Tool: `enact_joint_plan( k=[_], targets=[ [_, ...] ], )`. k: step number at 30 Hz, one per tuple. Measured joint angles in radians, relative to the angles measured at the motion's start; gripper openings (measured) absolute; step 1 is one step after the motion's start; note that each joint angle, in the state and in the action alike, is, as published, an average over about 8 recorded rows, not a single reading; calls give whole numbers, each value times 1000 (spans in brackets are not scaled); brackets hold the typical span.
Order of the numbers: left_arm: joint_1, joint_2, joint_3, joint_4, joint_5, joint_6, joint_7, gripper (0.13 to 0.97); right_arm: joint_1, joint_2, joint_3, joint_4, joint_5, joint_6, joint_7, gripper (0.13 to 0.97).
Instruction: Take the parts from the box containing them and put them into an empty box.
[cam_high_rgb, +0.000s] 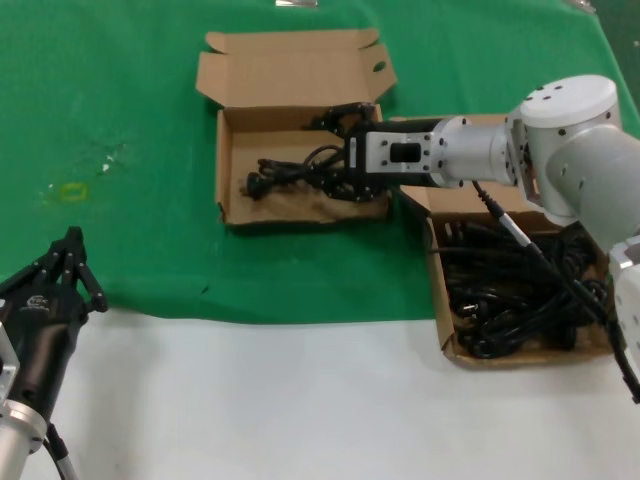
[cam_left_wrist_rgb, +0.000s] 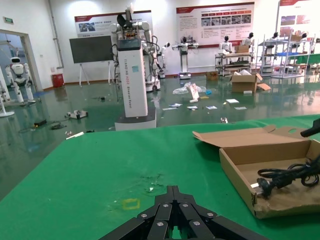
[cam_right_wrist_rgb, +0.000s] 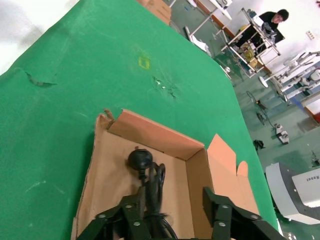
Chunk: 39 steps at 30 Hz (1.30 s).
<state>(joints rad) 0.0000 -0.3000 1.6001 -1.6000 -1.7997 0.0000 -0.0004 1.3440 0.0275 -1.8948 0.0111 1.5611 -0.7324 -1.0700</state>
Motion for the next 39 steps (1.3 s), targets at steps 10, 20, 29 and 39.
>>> enact_joint_plan(
  k=[10,20,29,39],
  targets=[
    [0,0,0,0,0,0,0,144,-1,0,5,0,3,1,-6,504],
    [0,0,0,0,0,0,0,149,-1,0,5,0,3,1,-6,729],
    [0,0,0,0,0,0,0,214,-2,1,5,2,3,2,-5,874],
    [0,0,0,0,0,0,0,334,-98,20,26,114,20,53,71,940]
  ],
)
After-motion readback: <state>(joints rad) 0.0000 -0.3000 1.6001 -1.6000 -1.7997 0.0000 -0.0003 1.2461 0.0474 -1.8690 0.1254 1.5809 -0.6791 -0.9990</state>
